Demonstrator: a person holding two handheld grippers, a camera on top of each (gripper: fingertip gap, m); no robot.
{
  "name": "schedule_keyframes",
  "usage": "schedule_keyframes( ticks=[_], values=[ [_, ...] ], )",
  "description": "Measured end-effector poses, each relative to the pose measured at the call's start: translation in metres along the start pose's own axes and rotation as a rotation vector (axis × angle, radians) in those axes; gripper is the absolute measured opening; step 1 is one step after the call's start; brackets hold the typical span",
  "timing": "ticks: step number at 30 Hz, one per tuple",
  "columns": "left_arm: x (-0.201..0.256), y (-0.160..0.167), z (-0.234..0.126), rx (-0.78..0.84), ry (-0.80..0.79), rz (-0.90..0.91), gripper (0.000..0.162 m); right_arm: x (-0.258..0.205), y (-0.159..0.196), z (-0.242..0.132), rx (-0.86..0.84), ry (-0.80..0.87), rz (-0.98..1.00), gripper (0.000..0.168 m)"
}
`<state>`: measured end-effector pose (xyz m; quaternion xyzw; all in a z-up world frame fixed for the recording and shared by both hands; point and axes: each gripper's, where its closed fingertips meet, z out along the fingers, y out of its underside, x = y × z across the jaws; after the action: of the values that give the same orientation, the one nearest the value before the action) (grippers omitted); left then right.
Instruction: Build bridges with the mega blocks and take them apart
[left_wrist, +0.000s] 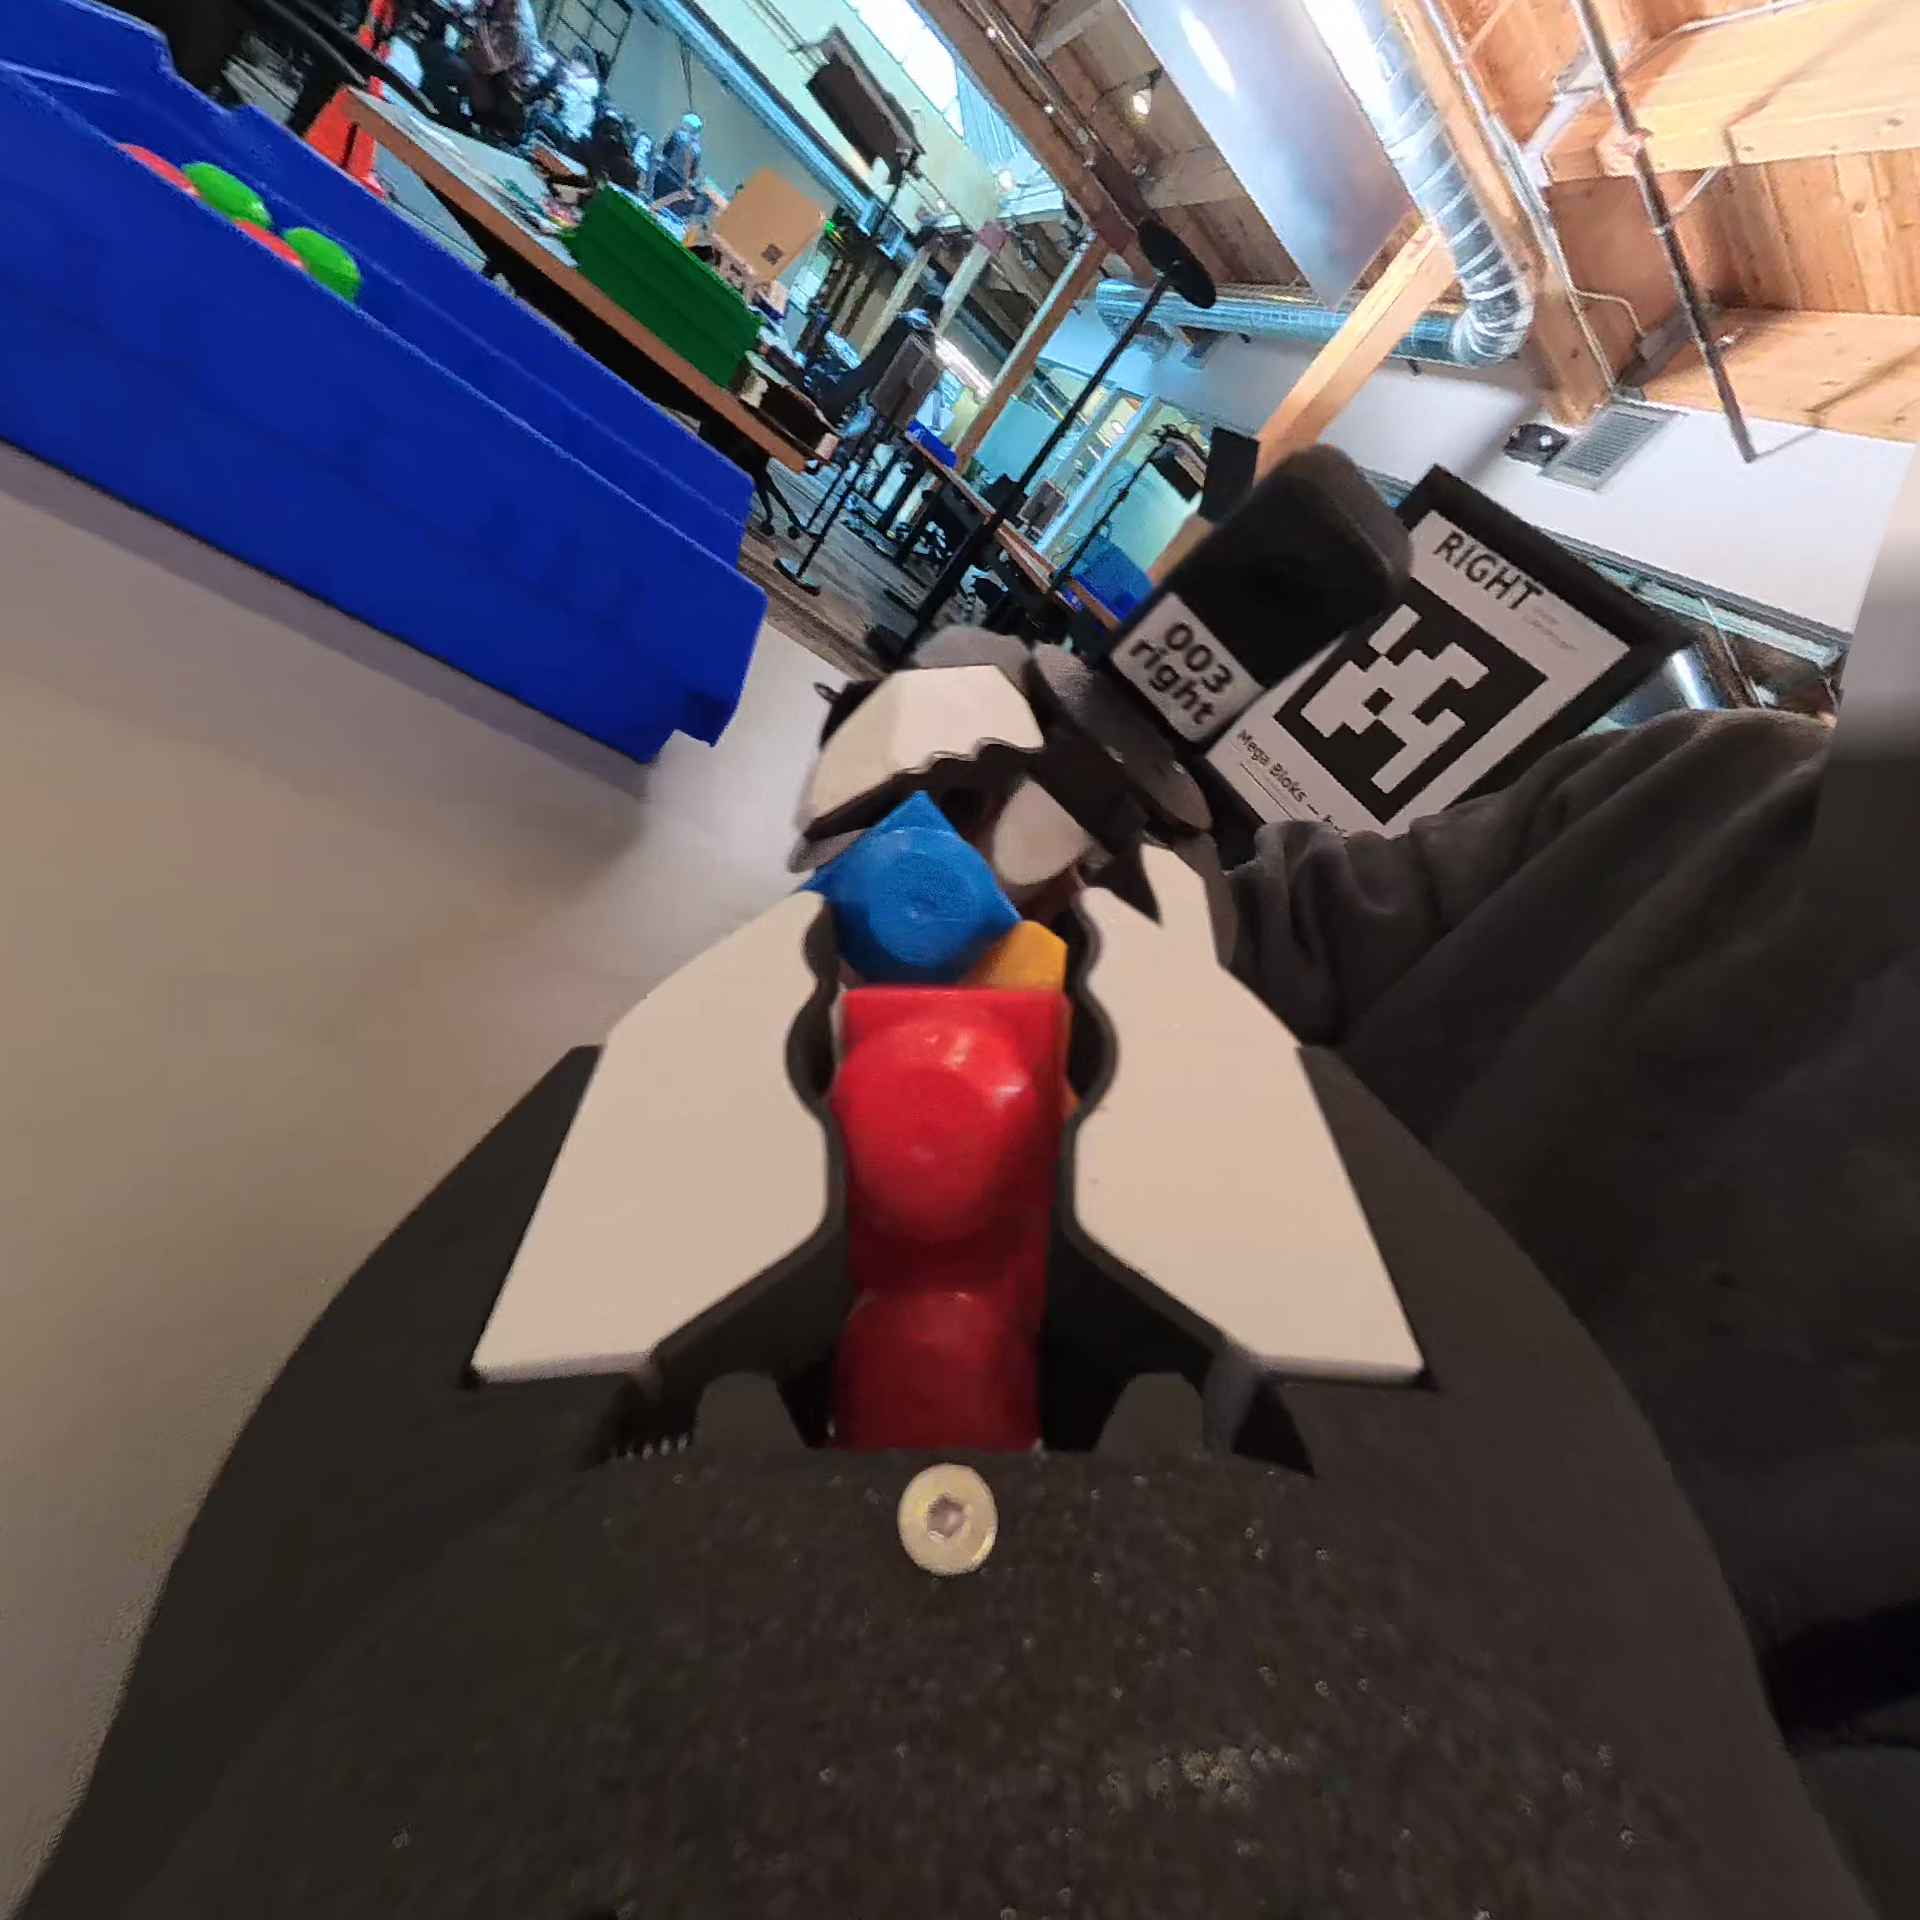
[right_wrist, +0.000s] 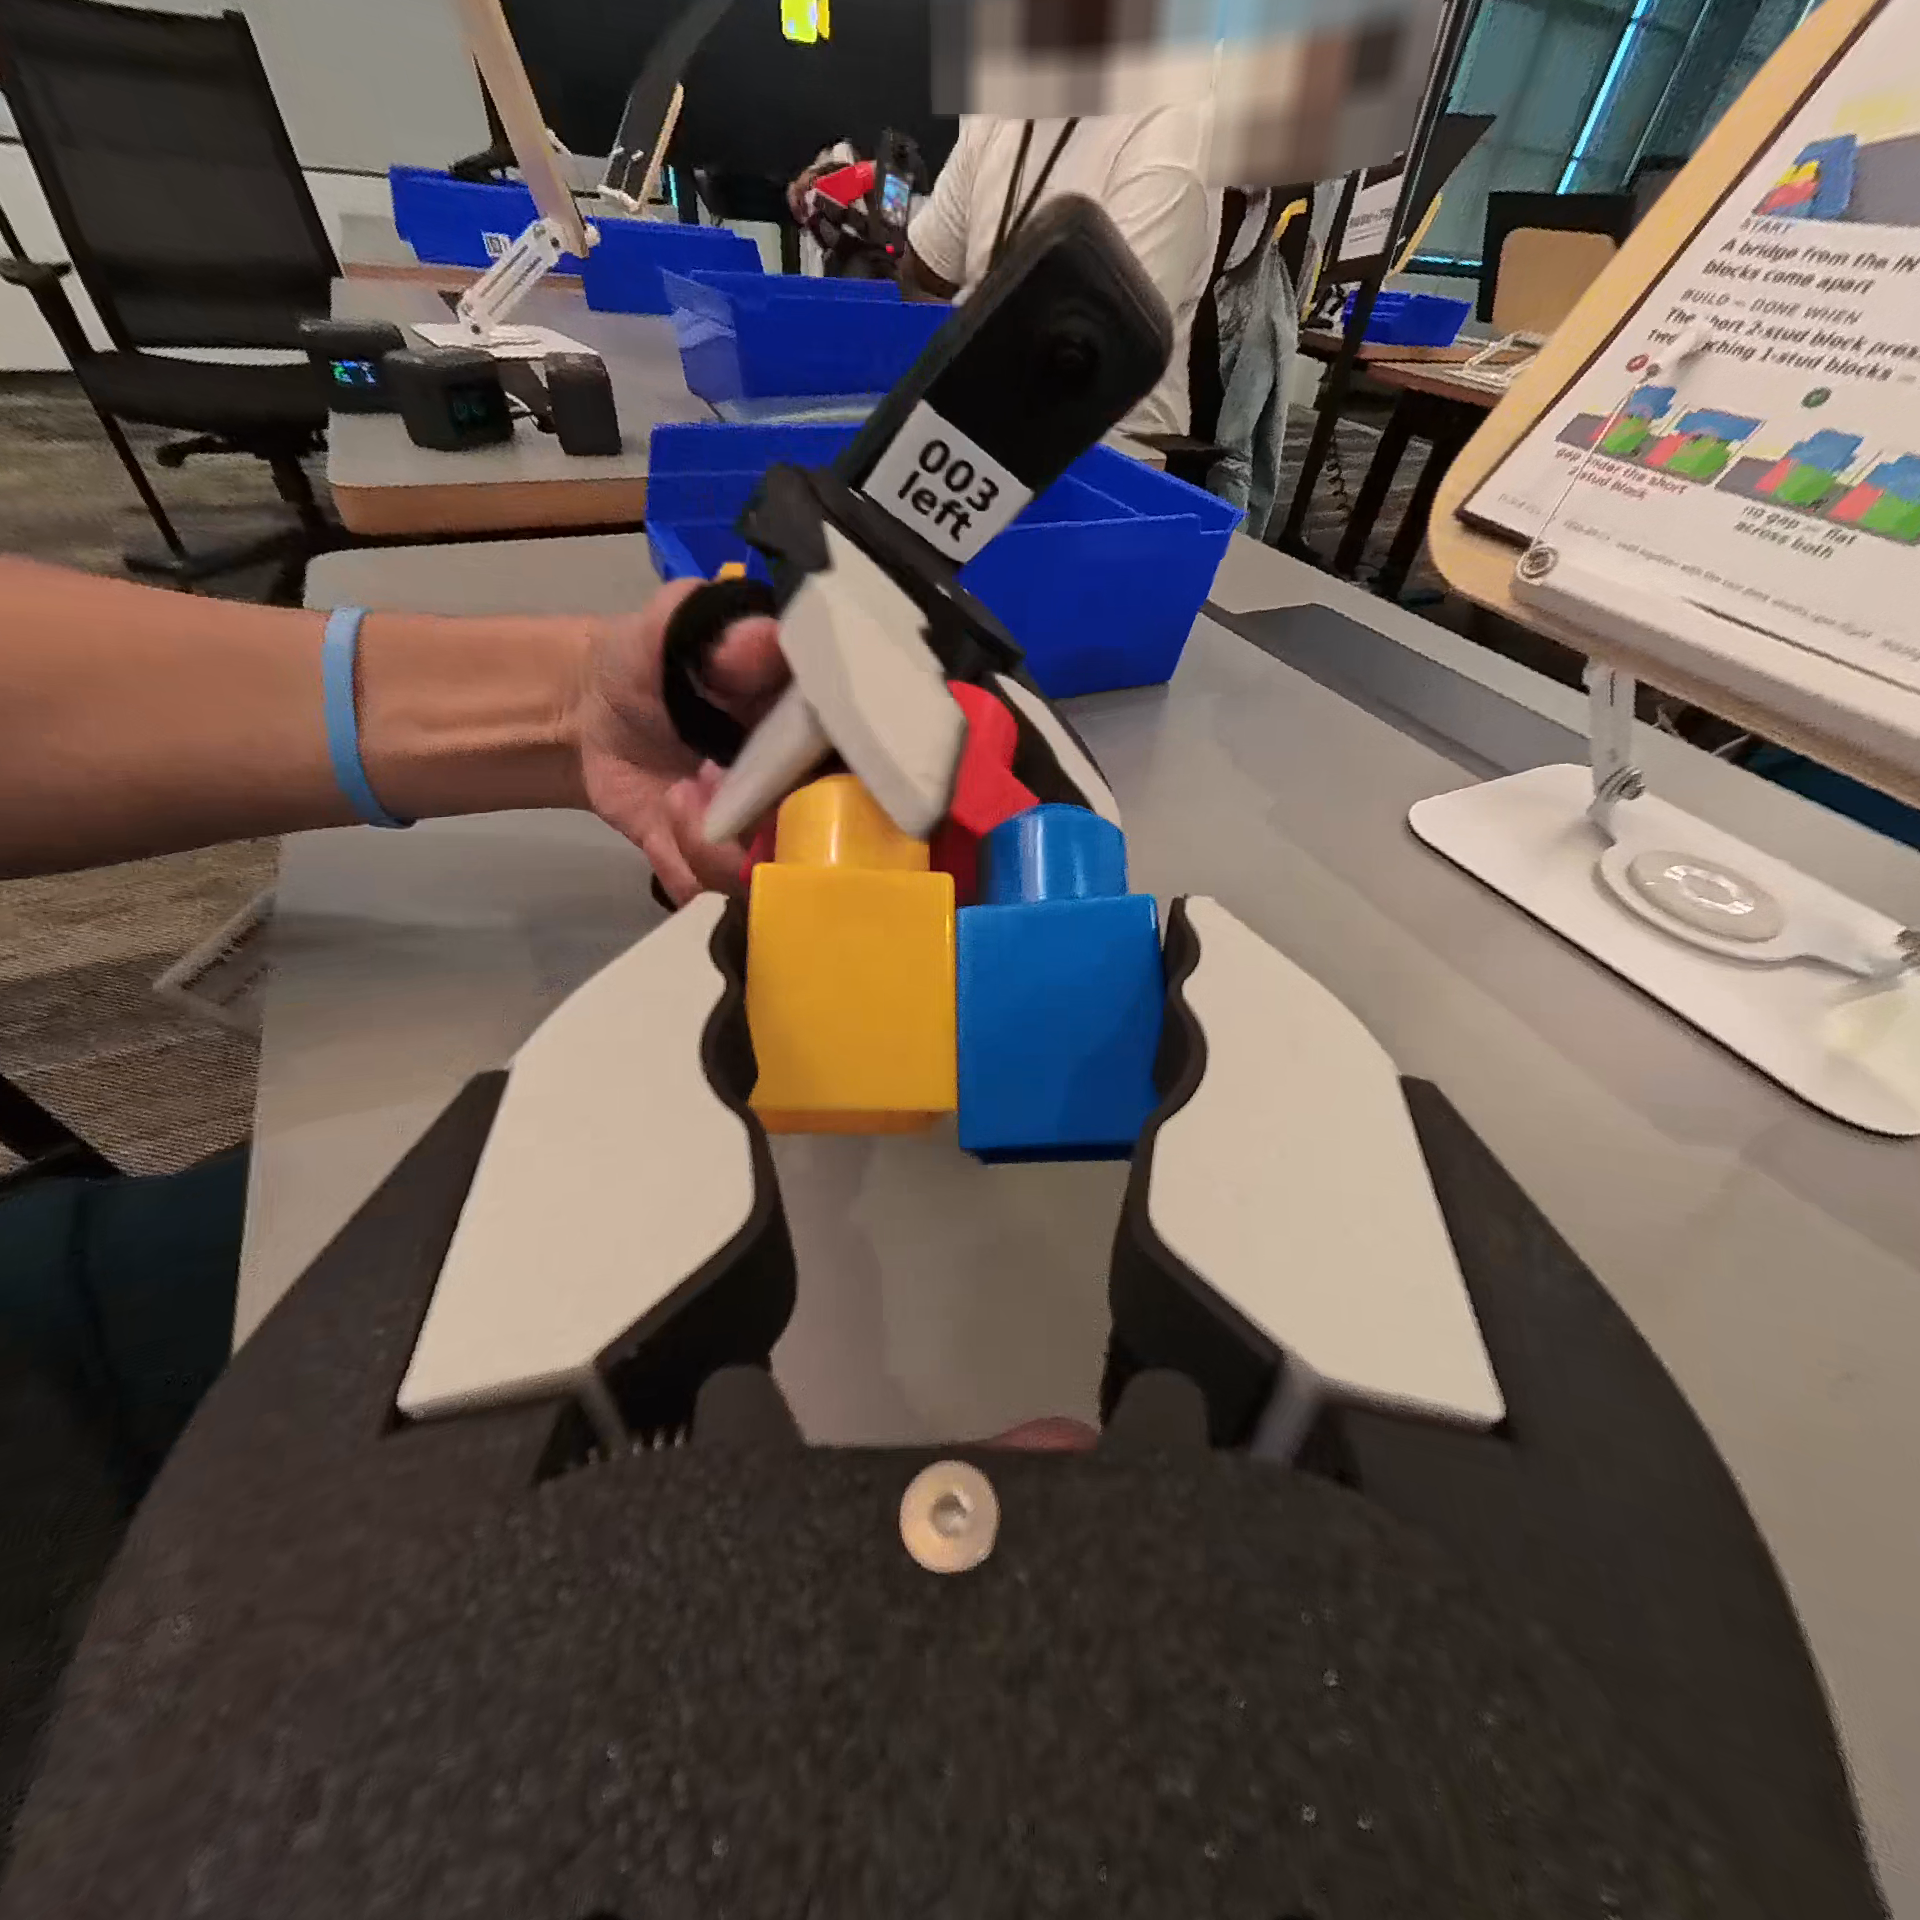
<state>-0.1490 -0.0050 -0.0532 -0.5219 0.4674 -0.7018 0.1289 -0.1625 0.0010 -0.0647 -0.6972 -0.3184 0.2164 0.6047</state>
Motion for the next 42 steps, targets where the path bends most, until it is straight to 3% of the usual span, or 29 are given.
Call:
schedule_keyframes(
  ticks=[2,5,7,11,18,21,25,28,30,33,38,39,41,42],
  values=[
    [-0.005,0.0,-0.001,0.006,-0.01,-0.023,0.04,-0.001,0.004,0.002,-0.025,0.012,-0.027,0.076],
    [-0.011,0.002,0.001,0.014,-0.04,-0.072,0.063,0.002,0.017,0.005,-0.087,0.038,-0.085,0.076],
    [-0.022,0.001,0.001,0.043,-0.084,-0.115,0.069,0.004,0.024,0.008,-0.115,0.056,-0.116,0.076],
    [-0.049,0.006,-0.011,0.082,-0.21,-0.143,0.06,0.009,0.044,0.009,-0.181,0.055,-0.103,0.076],
    [-0.08,0.035,-0.052,-0.029,-0.467,-0.171,0.07,0.038,0.049,-0.023,-0.247,0.101,-0.062,0.076],
    [-0.063,0.048,-0.074,-0.132,-0.655,-0.098,0.081,0.052,0.042,-0.05,-0.251,0.146,-0.049,0.076],
    [-0.036,0.075,-0.108,-0.222,-1.13,0.001,0.088,0.068,0.041,-0.072,-0.267,0.213,-0.056,0.076],
    [-0.022,0.095,-0.091,-0.26,-1.336,0.03,0.092,0.074,0.044,-0.074,-0.277,0.229,-0.052,0.076],
    [-0.024,0.098,-0.069,-0.293,-1.395,0.061,0.088,0.075,0.046,-0.074,-0.284,0.234,-0.053,0.076],
    [-0.038,0.094,-0.034,-0.295,-1.347,0.014,0.083,0.073,0.047,-0.073,-0.294,0.234,-0.068,0.076],
    [-0.072,0.098,-0.049,-0.379,-1.455,0.005,0.079,0.06,0.053,-0.067,-0.29,0.19,-0.058,0.076],
    [-0.077,0.103,-0.049,-0.38,-1.431,-0.024,0.074,0.057,0.056,-0.066,-0.295,0.181,-0.058,0.076],
    [-0.084,0.107,-0.044,-0.365,-1.365,-0.046,0.037,0.052,0.061,-0.063,-0.302,0.166,-0.06,0.076],
    [-0.085,0.107,-0.043,-0.354,-1.348,-0.04,0.036,0.05,0.062,-0.061,-0.297,0.163,-0.068,0.076]
  ],
)
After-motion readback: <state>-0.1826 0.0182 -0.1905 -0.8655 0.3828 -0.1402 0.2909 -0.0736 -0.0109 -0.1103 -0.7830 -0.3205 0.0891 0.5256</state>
